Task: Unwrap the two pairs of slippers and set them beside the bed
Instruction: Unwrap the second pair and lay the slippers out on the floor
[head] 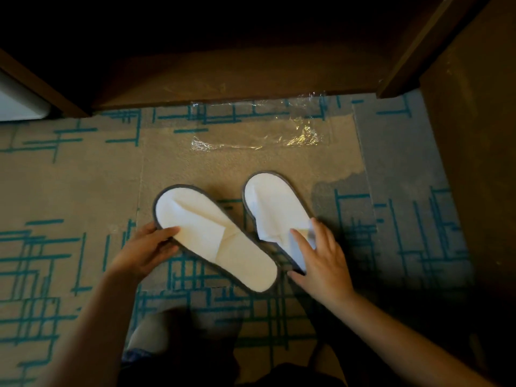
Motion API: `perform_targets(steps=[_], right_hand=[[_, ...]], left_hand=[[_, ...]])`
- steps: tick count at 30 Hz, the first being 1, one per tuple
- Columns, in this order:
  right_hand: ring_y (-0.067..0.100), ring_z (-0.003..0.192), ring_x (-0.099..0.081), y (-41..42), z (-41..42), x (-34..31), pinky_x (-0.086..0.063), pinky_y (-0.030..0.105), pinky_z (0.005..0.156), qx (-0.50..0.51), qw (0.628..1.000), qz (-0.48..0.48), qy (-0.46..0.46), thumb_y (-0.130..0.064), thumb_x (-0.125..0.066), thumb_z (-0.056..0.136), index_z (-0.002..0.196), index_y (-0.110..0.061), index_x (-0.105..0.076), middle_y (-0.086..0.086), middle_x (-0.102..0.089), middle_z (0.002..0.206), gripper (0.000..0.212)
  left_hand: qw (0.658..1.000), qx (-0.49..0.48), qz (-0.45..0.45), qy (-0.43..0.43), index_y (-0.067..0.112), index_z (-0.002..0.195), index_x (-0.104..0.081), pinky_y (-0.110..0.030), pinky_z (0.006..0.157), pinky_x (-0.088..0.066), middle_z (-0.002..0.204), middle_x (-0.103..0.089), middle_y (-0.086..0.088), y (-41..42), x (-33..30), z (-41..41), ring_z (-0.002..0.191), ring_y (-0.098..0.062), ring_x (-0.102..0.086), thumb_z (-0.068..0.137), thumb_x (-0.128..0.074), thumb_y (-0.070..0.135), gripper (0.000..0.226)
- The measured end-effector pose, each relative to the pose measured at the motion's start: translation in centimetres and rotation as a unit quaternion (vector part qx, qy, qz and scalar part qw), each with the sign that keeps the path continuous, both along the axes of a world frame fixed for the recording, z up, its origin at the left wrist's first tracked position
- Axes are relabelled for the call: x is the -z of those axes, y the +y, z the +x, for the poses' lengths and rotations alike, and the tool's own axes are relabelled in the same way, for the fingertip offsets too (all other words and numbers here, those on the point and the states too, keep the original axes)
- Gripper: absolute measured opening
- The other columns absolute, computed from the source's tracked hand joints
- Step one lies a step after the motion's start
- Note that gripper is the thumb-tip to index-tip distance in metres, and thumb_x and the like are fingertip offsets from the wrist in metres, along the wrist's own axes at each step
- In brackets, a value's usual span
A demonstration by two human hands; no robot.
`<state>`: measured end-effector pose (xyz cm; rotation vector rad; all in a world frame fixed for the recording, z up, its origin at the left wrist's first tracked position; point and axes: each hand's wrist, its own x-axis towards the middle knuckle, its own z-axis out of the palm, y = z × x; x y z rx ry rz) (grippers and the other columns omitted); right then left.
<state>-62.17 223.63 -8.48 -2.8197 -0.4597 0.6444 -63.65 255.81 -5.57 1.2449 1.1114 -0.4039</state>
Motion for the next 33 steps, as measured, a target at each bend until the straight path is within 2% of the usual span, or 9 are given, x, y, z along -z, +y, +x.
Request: perform_targets(steps=[10,16,19,21,23,25,28,30,33], right_hand=[[0.028,0.138,-0.016,-2.8,4.0,-2.2,-0.026,0.048,0.111,0.061,0.992,0.053,0.099,-0.033,-0.074,0.069,0.139,-0.034,-0.029,0.002,-0.018,0.153,0.083],[0.022,0.135,-0.029,-6.1,5.7,-3.9,-0.029,0.033,0.107,0.033,0.991,0.126,0.012,-0.026,-0.079,0.065,0.133,-0.029,-0.049,0.003,-0.034,0.150,0.074],[0.026,0.134,-0.032,-6.3,5.8,-3.9,-0.034,0.040,0.105,0.032,0.991,0.130,-0.032,-0.025,-0.081,0.065,0.131,-0.023,-0.053,0.005,-0.036,0.149,0.072],[0.028,0.131,-0.036,-6.4,5.9,-3.5,-0.039,0.045,0.101,0.016,0.990,0.127,-0.067,-0.025,-0.082,0.062,0.128,-0.020,-0.056,0.008,-0.039,0.147,0.072],[0.028,0.128,-0.037,-6.6,6.2,-3.0,-0.042,0.046,0.098,-0.021,0.987,0.120,-0.103,-0.026,-0.083,0.060,0.126,-0.017,-0.058,0.011,-0.042,0.145,0.071],[0.028,0.127,-0.036,-6.9,6.7,-2.4,-0.042,0.043,0.097,-0.073,0.984,0.102,-0.127,-0.027,-0.081,0.060,0.125,-0.015,-0.058,0.015,-0.042,0.145,0.070],[0.029,0.128,-0.036,-7.1,7.7,-1.4,-0.034,0.038,0.099,-0.153,0.978,0.067,-0.125,-0.031,-0.076,0.063,0.126,-0.015,-0.055,0.017,-0.041,0.145,0.069],[0.028,0.128,-0.033,-7.2,8.3,-0.9,-0.035,0.039,0.100,-0.178,0.978,0.042,-0.103,-0.031,-0.076,0.062,0.128,-0.017,-0.053,0.016,-0.040,0.146,0.071],[0.028,0.135,-0.030,-7.5,8.7,-0.2,-0.038,0.046,0.104,-0.192,0.980,0.034,-0.049,-0.026,-0.076,0.065,0.131,-0.022,-0.050,0.012,-0.032,0.151,0.071]], left_hand=[[0.994,0.107,-0.007,0.012,0.013,0.112,-0.054,-0.017,0.053,-0.057,0.087,-0.064,-0.008,-3.5,1.1,0.2,0.058,-0.008,-0.064,0.086,-0.057,0.008,0.026],[0.982,0.151,-0.096,0.059,0.011,0.109,-0.054,-0.029,0.060,-0.059,0.098,-0.069,-0.010,-8.5,1.5,-0.7,0.079,-0.017,-0.069,0.092,-0.049,0.017,0.018],[0.970,0.228,0.049,0.074,0.006,0.096,-0.060,-0.028,0.060,-0.053,0.089,-0.073,-0.013,-8.8,0.7,-0.3,0.063,-0.015,-0.069,0.093,-0.046,0.030,0.028],[0.929,0.244,0.278,0.024,0.006,0.107,-0.058,-0.030,0.067,-0.052,0.099,-0.070,-0.014,-8.5,0.5,-0.4,0.074,-0.020,-0.068,0.091,-0.049,0.030,0.030],[0.847,0.290,0.437,-0.087,0.011,0.125,-0.048,-0.037,0.089,-0.046,0.124,-0.057,-0.013,-8.6,0.4,-0.9,0.108,-0.026,-0.057,0.085,-0.058,0.025,0.044],[0.772,0.383,0.468,-0.196,0.017,0.134,-0.039,-0.036,0.105,-0.033,0.140,-0.042,-0.013,-9.2,0.8,-1.4,0.129,-0.028,-0.039,0.078,-0.067,0.024,0.063],[0.666,0.547,0.462,-0.209,0.026,0.142,-0.024,-0.041,0.114,-0.019,0.152,-0.024,-0.011,-11.3,2.4,-2.1,0.141,-0.028,-0.021,0.074,-0.066,0.038,0.081],[0.649,0.591,0.450,-0.165,0.027,0.141,-0.027,-0.051,0.113,-0.028,0.152,-0.028,-0.011,-12.7,3.3,-3.2,0.142,-0.029,-0.024,0.072,-0.068,0.040,0.081],[0.640,0.589,0.469,-0.152,0.024,0.129,-0.045,-0.049,0.092,-0.050,0.132,-0.054,-0.013,-13.7,3.8,-4.8,0.123,-0.033,-0.051,0.059,-0.077,0.041,0.079]])
